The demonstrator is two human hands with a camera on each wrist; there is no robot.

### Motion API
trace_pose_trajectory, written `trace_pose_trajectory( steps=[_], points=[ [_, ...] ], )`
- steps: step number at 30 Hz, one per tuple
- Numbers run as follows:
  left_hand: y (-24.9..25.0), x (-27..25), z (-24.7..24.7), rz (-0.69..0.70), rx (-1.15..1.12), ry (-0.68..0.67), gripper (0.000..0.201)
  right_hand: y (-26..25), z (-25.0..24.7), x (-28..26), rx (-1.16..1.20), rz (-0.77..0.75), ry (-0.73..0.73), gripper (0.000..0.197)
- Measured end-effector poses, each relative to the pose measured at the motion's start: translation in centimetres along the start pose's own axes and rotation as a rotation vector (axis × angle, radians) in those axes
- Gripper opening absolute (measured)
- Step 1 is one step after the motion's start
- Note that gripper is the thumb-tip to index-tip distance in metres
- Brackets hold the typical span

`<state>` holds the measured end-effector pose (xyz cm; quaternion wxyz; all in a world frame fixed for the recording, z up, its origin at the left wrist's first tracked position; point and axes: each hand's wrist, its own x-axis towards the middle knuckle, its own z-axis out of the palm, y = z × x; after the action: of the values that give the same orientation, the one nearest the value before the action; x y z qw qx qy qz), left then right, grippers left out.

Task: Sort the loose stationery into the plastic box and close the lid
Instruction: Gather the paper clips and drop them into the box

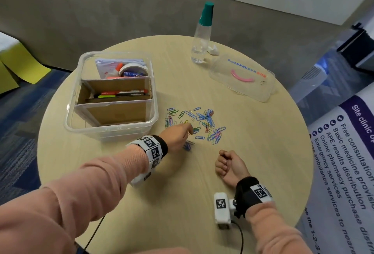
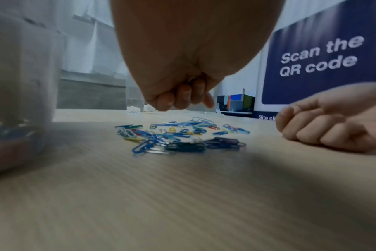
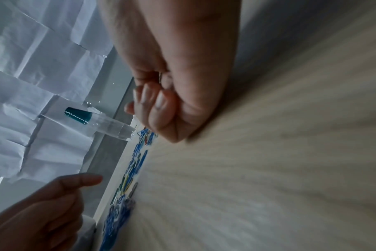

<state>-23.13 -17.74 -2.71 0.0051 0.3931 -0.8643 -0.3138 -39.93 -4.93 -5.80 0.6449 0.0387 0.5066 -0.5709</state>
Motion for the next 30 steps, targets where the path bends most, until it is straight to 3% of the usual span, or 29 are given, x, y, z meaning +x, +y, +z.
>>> trace_pose_trajectory(
  steps=[3,6,12,17,23,26,30],
  points=[
    [-0.1,0.1,0.0,0.1,0.233,-0.084,0.037,-0.2,0.0,0.2,-0.002,0.022,0.012,0.023],
    [-0.5,0.2,0.2,0.176,0.441,-0.123,0.039,-0.1,0.0,0.0,0.008,0.02,0.01,0.024],
    [-0.3,0.5,0.5,0.182,0.415,-0.065,0.03,0.3,-0.2,0.1,0.01,-0.008,0.027,0.023],
    [0.8,0.8,0.5,0.226,0.595,-0.15,0.037,0.4,-0.3,0.1,-0.007,-0.017,0.03,0.022],
    [2.5,0.5,1.5,0.15,0.74,-0.208,0.039,0.4,-0.1,0.1,-0.012,-0.017,0.037,0.023],
    [3.1,0.4,0.8,0.081,0.465,-0.139,0.032,0.5,-0.1,-0.1,-0.002,-0.019,0.038,0.023],
    [3.3,-0.6,-1.3,-0.066,-0.428,0.056,0.026,0.6,-0.2,-0.4,0.011,-0.019,0.03,0.023]
  ],
)
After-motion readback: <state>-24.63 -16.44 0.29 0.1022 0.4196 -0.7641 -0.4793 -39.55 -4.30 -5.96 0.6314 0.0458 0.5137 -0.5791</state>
